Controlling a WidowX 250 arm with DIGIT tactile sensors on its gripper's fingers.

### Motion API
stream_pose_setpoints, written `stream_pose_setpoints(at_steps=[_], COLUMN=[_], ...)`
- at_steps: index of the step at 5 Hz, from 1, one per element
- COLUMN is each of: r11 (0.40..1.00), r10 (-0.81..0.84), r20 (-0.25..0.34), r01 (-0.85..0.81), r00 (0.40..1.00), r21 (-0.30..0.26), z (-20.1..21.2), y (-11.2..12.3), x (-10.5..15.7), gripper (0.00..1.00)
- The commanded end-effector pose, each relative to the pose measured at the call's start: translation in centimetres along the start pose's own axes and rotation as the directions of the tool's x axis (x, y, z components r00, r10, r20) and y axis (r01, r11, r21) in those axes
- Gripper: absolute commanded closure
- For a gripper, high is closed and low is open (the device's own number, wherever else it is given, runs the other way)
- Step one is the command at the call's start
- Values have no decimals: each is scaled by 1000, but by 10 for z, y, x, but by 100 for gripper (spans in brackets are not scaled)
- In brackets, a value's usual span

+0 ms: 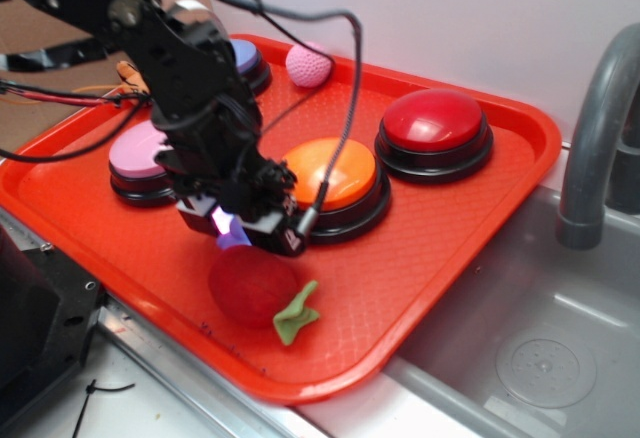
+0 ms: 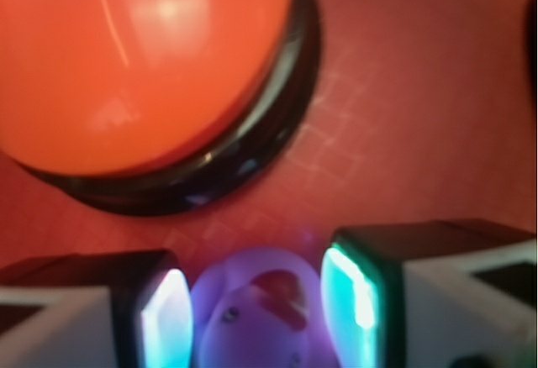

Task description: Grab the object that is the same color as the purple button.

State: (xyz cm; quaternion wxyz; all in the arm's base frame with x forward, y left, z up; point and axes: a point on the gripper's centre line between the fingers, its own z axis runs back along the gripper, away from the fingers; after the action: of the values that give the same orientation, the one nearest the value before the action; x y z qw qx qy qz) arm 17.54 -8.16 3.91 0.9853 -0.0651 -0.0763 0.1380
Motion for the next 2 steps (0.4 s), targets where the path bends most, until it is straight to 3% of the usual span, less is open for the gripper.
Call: stream_pose_setpoints(at_steps=[1,2], r11=[998,994], r10=[-1,-24], r20=[-30,-104], r01=[3,35], r00=[1000,994], r21=[68,104], z=[69,101], y=[19,32], x=[19,19], gripper=[100,100])
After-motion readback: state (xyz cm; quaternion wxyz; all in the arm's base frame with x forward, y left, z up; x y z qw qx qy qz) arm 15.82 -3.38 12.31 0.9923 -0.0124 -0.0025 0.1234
